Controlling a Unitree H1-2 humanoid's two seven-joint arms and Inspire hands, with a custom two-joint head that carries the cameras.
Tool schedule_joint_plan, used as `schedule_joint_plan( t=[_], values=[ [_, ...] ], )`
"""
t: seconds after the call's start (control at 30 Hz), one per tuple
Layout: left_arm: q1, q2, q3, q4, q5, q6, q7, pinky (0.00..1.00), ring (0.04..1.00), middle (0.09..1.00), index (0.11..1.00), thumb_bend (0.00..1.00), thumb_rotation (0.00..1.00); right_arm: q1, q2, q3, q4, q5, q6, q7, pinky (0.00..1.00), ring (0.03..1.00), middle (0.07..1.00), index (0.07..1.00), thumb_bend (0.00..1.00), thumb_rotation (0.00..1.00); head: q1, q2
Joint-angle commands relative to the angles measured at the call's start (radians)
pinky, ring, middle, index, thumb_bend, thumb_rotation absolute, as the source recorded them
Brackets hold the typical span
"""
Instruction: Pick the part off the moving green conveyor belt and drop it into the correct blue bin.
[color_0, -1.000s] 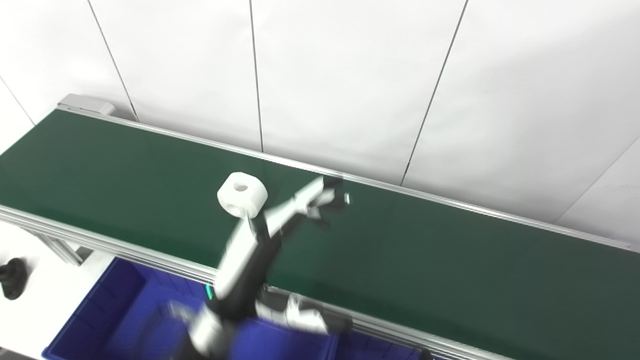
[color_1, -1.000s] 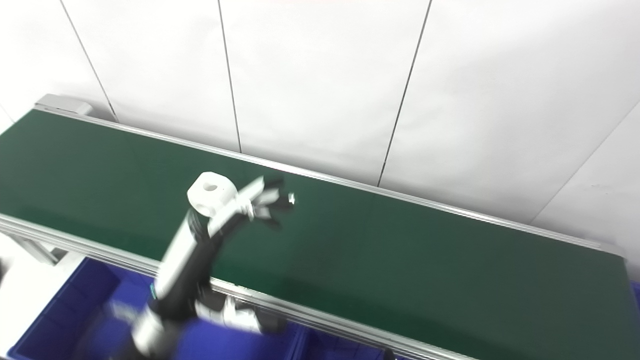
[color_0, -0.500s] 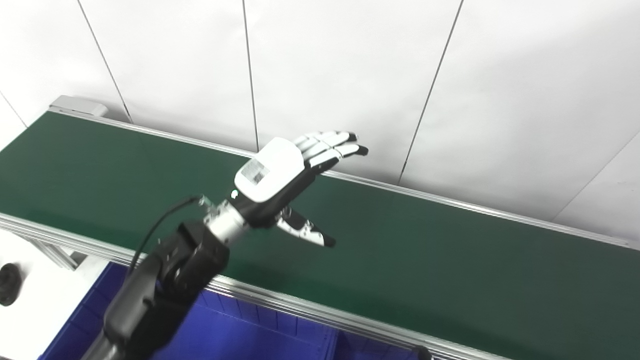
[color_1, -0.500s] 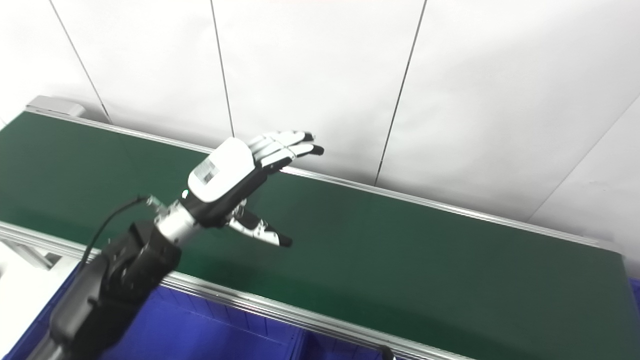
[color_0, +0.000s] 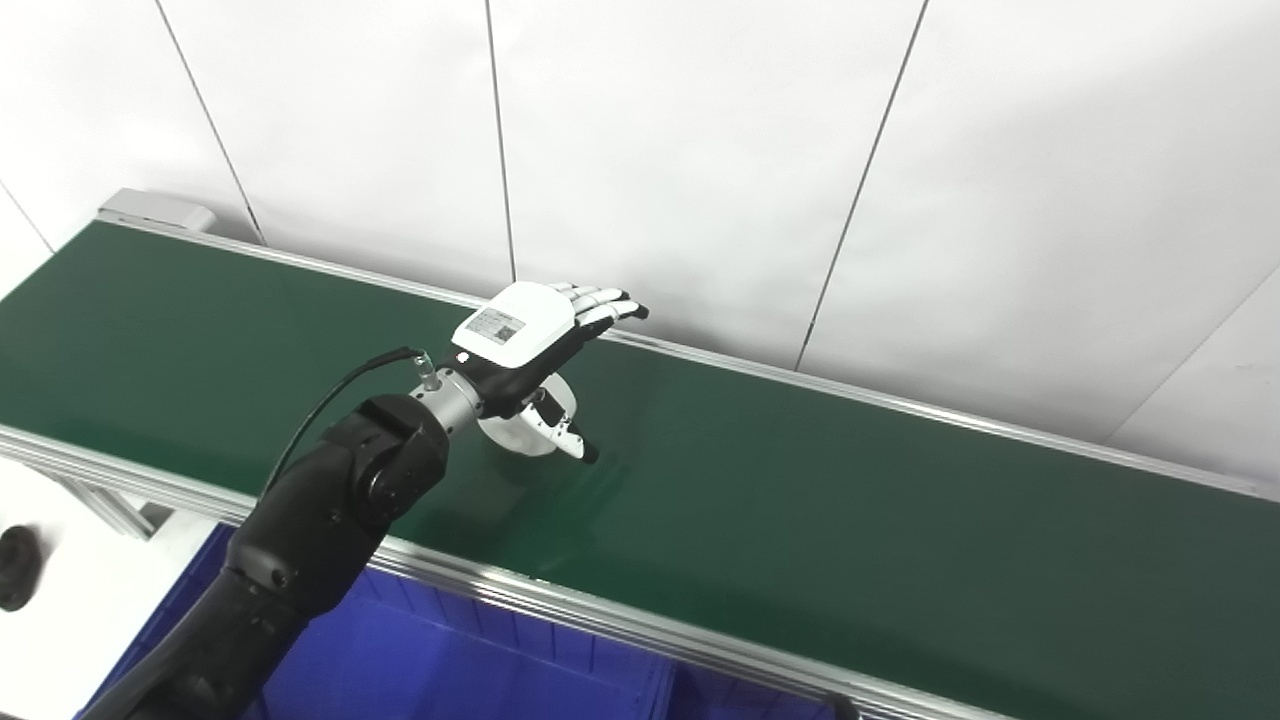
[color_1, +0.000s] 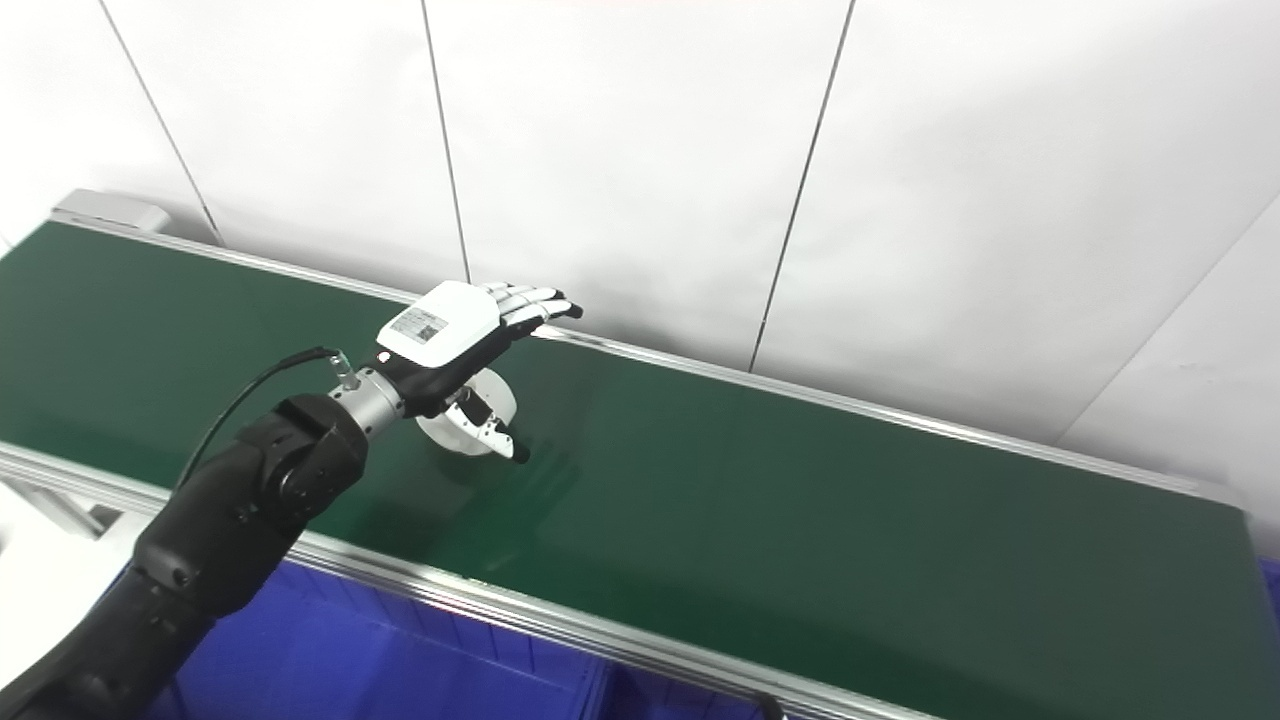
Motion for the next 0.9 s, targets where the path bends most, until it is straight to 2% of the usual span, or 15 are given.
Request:
schedule_joint_plan(
  t=[0.0,0.37,0.47,0.57,0.6,0.63,0.77,0.87],
  values=[
    [-0.051,0.019,-0.004,0.028,0.014,0.013,0.058,0.89,0.908,0.938,0.896,1.00,0.27,-0.004,0.016,0.013,-0.020,0.005,-0.046,0.010,1.00,0.976,1.000,1.000,0.66,1.00,0.001,0.001],
    [-0.060,-0.015,-0.060,0.173,0.024,0.074,0.156,0.85,0.891,0.925,0.886,1.00,0.23,0.004,0.015,0.013,-0.027,0.006,-0.046,0.011,1.00,0.966,1.000,1.000,0.65,1.00,-0.007,0.007],
    [-0.071,-0.008,-0.089,0.179,0.010,0.078,0.106,0.84,0.871,0.890,0.854,1.00,0.23,0.006,0.016,0.015,-0.027,0.006,-0.045,0.014,1.00,0.964,1.000,1.000,0.66,1.00,-0.009,0.010],
    [-0.082,0.004,-0.116,0.176,-0.009,0.082,0.050,0.80,0.827,0.831,0.820,1.00,0.20,0.009,0.020,0.015,-0.031,0.010,-0.046,0.018,1.00,0.968,1.000,1.000,0.66,1.00,-0.011,0.011],
    [-0.085,0.004,-0.124,0.173,-0.014,0.087,0.033,0.77,0.805,0.801,0.784,1.00,0.18,0.010,0.022,0.015,-0.032,0.009,-0.046,0.016,1.00,0.967,1.000,1.000,0.67,1.00,-0.014,0.013],
    [-0.088,0.003,-0.129,0.172,-0.018,0.088,0.025,0.76,0.798,0.793,0.773,1.00,0.17,0.011,0.024,0.015,-0.034,0.006,-0.046,0.015,1.00,0.967,1.000,1.000,0.67,1.00,-0.015,0.013],
    [-0.102,-0.010,-0.145,0.199,-0.036,0.087,0.030,0.67,0.701,0.679,0.638,1.00,0.06,0.014,0.031,0.013,-0.039,-0.002,-0.042,0.012,1.00,0.957,1.000,1.000,0.66,1.00,-0.017,0.014],
    [-0.107,-0.014,-0.157,0.199,-0.047,0.094,0.024,0.62,0.639,0.626,0.575,0.96,0.03,0.016,0.035,0.012,-0.043,-0.003,-0.037,0.013,1.00,0.960,1.000,1.000,0.66,1.00,-0.018,0.014]
  ],
)
